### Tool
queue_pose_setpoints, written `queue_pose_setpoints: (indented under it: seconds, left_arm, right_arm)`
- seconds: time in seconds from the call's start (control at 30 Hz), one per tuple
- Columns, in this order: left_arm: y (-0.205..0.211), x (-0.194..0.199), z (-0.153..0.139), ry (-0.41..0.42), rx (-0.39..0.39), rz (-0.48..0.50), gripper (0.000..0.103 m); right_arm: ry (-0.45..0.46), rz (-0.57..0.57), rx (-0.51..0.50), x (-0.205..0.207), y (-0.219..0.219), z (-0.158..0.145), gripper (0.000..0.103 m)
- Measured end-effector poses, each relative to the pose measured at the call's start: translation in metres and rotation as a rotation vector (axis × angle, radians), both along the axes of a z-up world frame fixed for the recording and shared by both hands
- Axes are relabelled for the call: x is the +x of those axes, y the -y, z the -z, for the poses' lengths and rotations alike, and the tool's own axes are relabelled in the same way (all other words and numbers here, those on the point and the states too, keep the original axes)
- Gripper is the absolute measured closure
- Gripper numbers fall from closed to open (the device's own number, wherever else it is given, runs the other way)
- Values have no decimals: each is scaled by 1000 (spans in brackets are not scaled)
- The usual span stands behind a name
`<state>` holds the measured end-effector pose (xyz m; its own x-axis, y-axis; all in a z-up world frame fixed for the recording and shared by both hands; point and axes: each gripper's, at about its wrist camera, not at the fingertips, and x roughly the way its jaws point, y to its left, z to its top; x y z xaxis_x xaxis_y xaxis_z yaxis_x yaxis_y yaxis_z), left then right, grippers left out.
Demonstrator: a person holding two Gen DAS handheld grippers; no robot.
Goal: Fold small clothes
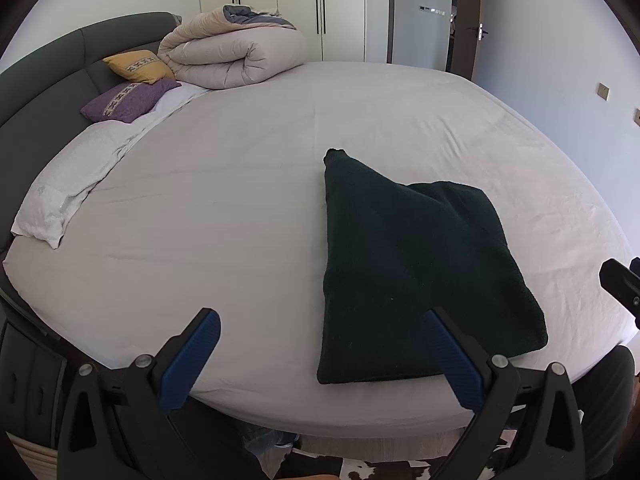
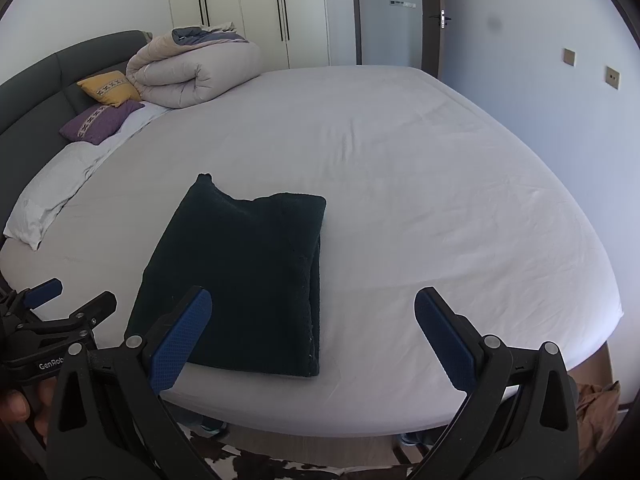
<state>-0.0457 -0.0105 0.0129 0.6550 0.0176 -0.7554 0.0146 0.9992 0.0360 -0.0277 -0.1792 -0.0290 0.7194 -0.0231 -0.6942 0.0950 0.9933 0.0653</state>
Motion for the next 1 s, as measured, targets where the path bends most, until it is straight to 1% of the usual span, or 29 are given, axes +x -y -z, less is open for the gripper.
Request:
queue_pose_setpoints:
  seconds: [0.53,1.0]
  left_arm:
    - [-3,2,6,-15,-3,-4,0]
    - [-4,3,8,-18,-4,-5,0]
  right_arm:
    - [-17,-7,-7,12,-17,3,0]
    - [-23,-15,-9,18,-23,5,0]
